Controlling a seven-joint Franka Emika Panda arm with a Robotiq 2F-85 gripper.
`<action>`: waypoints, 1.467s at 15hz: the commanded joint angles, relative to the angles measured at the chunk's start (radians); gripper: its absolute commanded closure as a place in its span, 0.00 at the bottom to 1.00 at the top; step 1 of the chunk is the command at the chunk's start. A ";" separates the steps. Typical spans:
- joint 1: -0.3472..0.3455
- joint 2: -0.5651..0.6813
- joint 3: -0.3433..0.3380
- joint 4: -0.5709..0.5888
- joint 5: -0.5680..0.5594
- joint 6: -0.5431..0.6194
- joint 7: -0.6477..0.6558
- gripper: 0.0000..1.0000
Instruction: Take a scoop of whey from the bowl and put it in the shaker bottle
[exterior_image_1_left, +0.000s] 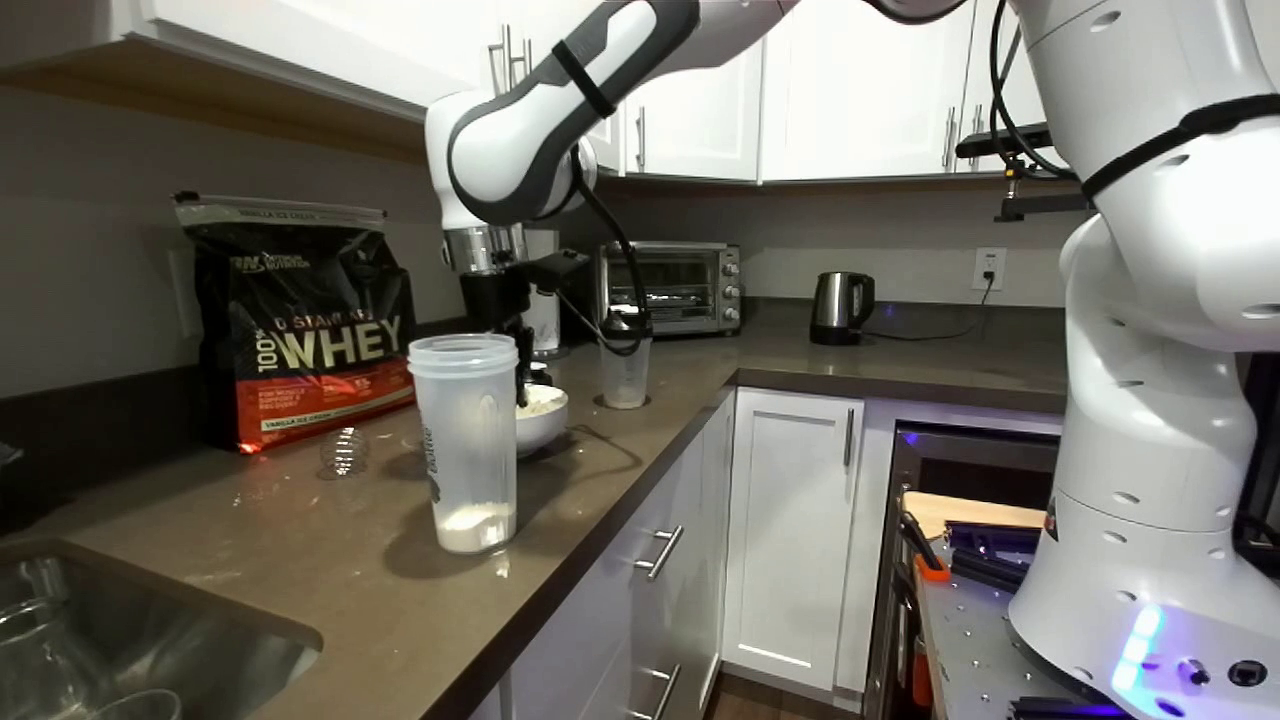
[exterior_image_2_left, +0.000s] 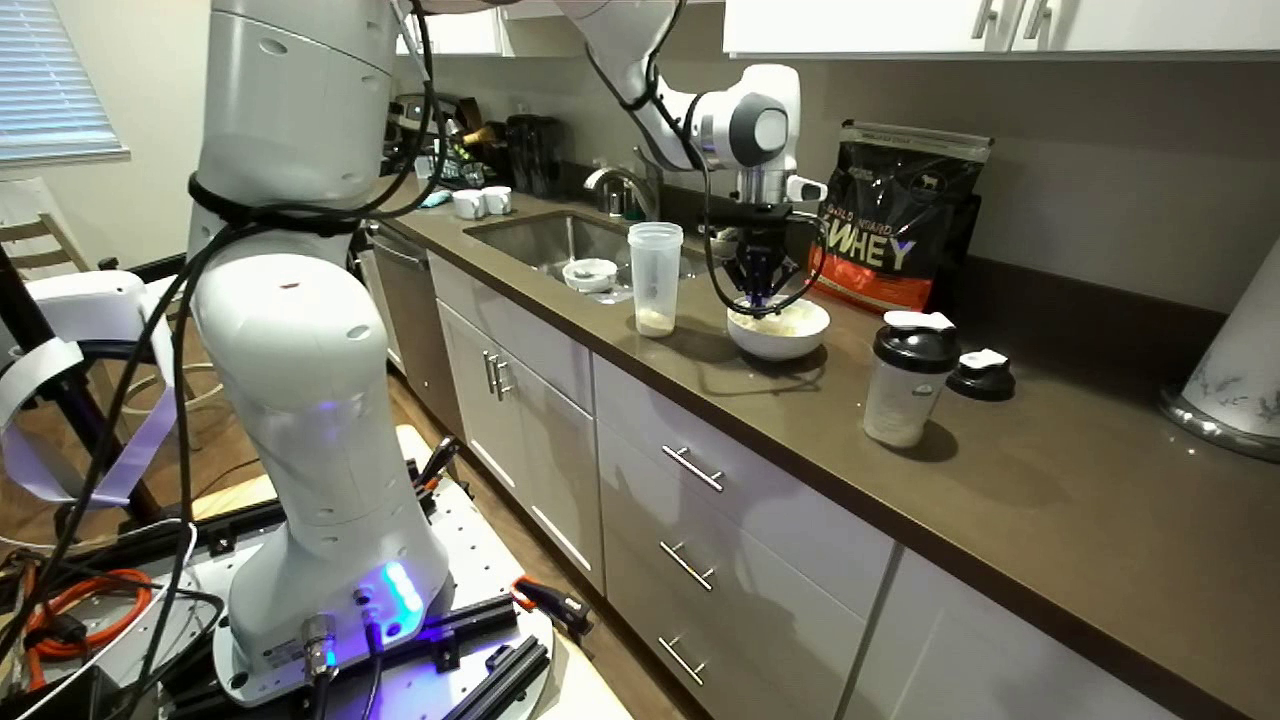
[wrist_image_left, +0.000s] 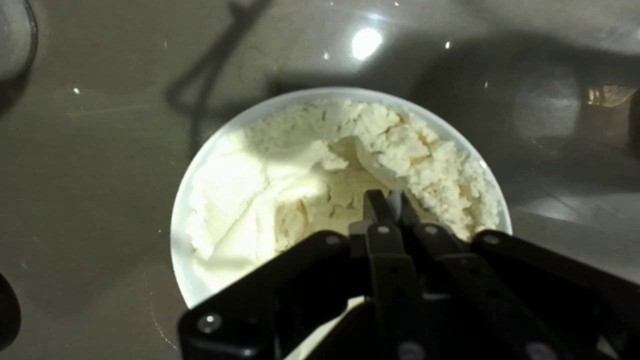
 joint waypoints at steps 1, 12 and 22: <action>-0.013 0.003 0.027 -0.025 0.051 -0.006 -0.026 0.99; -0.010 -0.002 0.037 -0.040 0.066 0.001 -0.019 0.99; -0.037 0.011 0.027 -0.018 0.122 -0.019 -0.020 0.99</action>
